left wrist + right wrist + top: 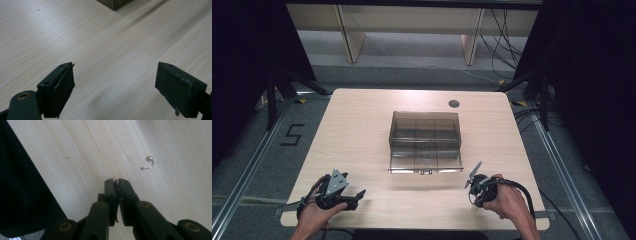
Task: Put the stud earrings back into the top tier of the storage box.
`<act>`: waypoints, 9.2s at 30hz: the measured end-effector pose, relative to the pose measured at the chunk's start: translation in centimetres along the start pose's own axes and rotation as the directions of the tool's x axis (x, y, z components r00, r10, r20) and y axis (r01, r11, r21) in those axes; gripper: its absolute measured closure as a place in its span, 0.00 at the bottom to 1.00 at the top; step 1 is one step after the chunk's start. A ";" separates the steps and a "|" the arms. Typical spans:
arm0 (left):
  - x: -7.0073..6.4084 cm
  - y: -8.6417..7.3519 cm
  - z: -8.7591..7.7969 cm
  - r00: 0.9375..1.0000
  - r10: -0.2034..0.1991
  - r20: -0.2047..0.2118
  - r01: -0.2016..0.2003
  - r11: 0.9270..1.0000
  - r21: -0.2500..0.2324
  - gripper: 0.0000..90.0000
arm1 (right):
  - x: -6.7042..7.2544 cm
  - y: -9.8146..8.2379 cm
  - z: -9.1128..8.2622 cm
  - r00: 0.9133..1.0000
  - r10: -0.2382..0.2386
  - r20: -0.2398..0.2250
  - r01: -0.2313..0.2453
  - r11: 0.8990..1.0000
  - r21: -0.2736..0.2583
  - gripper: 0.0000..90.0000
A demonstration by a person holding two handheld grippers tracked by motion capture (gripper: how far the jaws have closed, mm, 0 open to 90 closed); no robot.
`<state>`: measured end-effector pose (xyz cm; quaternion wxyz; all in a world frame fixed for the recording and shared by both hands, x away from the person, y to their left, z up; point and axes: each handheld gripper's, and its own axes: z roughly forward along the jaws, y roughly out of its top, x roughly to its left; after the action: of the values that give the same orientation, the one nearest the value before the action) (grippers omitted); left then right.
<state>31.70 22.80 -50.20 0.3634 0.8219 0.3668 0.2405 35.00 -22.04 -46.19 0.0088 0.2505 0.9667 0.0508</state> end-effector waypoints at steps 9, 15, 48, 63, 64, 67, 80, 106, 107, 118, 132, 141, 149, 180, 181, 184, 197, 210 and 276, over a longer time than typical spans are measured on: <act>-0.1 0.0 0.0 1.000 -0.002 -0.004 0.002 1.000 -0.007 0.17 | 0.5 0.3 0.5 1.000 -0.003 -0.015 0.003 1.000 0.030 0.88; -0.2 0.0 0.0 1.000 -0.012 -0.001 0.011 1.000 -0.015 0.17 | 0.6 0.4 1.2 1.000 -0.010 0.010 0.009 0.996 0.093 0.88; -0.1 0.0 -0.1 1.000 -0.001 -0.001 0.001 1.000 -0.006 0.17 | 3.3 3.8 0.3 0.987 -0.160 -0.017 0.160 0.987 0.007 0.89; -0.1 0.0 -0.1 1.000 -0.001 -0.001 0.001 1.000 -0.016 0.17 | 4.3 5.4 1.5 0.981 -0.193 -0.037 0.194 0.980 0.050 0.89; -0.1 0.1 -0.1 1.000 -0.002 -0.001 0.002 1.000 -0.014 0.17 | 4.3 5.4 1.7 0.980 -0.198 -0.034 0.200 0.978 0.056 0.89; 0.0 0.0 -0.1 1.000 0.001 0.003 -0.001 1.000 -0.013 0.17 | 4.1 5.6 1.9 0.971 -0.237 -0.041 0.239 0.970 0.050 0.90; 0.0 0.1 -0.1 1.000 -0.001 0.006 0.001 1.000 -0.012 0.17 | 4.1 5.9 1.9 0.967 -0.251 -0.038 0.253 0.964 0.081 0.96; -0.1 0.0 -0.1 1.000 -0.012 0.005 0.012 1.000 -0.012 0.17 | 5.6 6.1 2.1 0.962 -0.272 -0.040 0.275 0.954 0.117 0.94; -0.1 0.0 -0.1 1.000 -0.022 0.007 0.022 1.000 -0.016 0.17 | 5.7 6.2 2.1 0.958 -0.285 -0.025 0.286 0.950 0.127 0.94; -0.1 0.0 -0.1 1.000 -0.011 0.000 0.011 1.000 -0.015 0.17 | 6.1 6.5 2.1 0.955 -0.297 -0.026 0.297 0.944 0.146 0.97; 0.0 0.0 -0.1 1.000 0.002 -0.001 -0.002 1.000 -0.011 0.17 | 4.9 5.6 -1.9 0.973 -0.232 0.004 0.232 0.972 0.031 0.97; 0.0 0.0 -0.1 1.000 0.001 -0.013 -0.001 1.000 -0.001 0.17 | 3.1 6.0 -6.1 0.977 -0.214 0.008 0.214 0.977 -0.018 0.97; 0.0 0.0 0.0 1.000 -0.013 0.004 0.013 1.000 -0.002 0.17 | 0.7 7.1 -10.0 0.979 -0.199 0.031 0.201 0.977 -0.070 0.97; 0.0 0.0 -0.1 1.000 -0.021 0.007 0.021 1.000 -0.013 0.17 | -5.7 12.5 -6.7 0.998 -0.060 -0.010 0.059 0.995 -0.077 0.95; 0.1 0.0 -0.2 1.000 -0.004 0.007 0.005 1.000 -0.014 0.17 | -5.7 12.6 -6.5 0.998 -0.061 -0.013 0.059 0.996 -0.072 0.94; 0.1 0.0 -0.1 1.000 0.000 0.004 0.000 1.000 -0.008 0.17 | -6.0 12.5 -6.1 0.998 -0.068 -0.004 0.068 0.995 -0.073 0.91; 0.0 0.0 -0.2 1.000 -0.013 0.006 0.013 1.000 -0.013 0.17 | -5.0 8.8 -8.9 0.999 -0.025 0.025 0.028 0.991 -0.128 0.85; 0.2 0.0 -0.2 1.000 0.014 0.001 -0.014 1.000 0.008 0.17 | -3.2 3.4 -8.0 0.998 0.013 0.067 -0.005 0.992 -0.126 0.82; -0.1 -0.1 0.1 1.000 -0.018 -0.002 0.018 1.000 -0.005 0.17 | -3.8 3.4 0.9 0.999 -0.035 0.007 0.034 0.995 0.093 0.97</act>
<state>31.63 22.68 -50.34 0.3671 0.8174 0.3740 0.2392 39.95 -20.86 -46.80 0.0019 0.2340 0.9722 0.0044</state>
